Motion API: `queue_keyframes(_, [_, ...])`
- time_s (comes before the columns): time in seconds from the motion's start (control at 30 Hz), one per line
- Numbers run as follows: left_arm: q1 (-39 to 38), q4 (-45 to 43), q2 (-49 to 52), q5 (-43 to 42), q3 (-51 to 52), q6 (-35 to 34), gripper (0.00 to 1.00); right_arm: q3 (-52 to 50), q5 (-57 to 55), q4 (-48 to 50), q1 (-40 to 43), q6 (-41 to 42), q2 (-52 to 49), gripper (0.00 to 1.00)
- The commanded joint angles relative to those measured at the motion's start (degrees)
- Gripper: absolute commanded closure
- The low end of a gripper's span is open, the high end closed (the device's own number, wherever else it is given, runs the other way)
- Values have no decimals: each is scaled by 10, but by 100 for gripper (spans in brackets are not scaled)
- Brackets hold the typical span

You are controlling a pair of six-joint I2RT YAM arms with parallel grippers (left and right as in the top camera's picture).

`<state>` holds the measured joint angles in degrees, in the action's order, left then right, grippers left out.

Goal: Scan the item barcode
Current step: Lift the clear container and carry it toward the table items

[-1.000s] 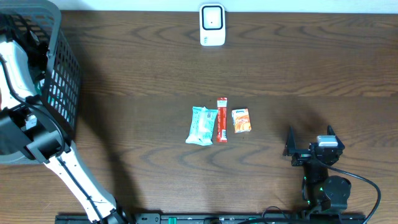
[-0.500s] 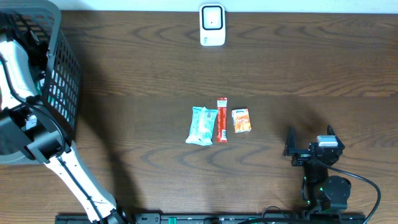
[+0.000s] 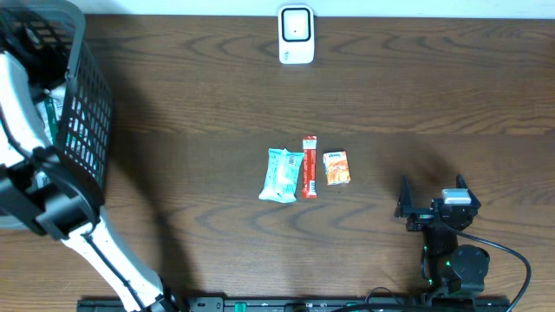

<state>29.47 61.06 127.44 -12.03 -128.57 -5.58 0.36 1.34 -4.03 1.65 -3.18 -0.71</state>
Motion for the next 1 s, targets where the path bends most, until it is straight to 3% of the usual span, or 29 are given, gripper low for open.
queue_keyframes(0.0, [1, -3, -69, 38, -8, 3, 37, -1, 2, -2, 5, -3, 2, 1])
queue_keyframes(0.17, [1, -8, -138, 96, -8, 3, 37, -1, 2, -2, 5, -3, 2, 1])
queue_keyframes(0.53, [-16, 12, -297, 98, -8, -15, 37, -1, 2, -2, 5, -3, 2, 1])
queue_keyframes(0.97, [-188, 213, -415, 93, -8, -60, 37, -1, 2, -2, 5, -3, 2, 1])
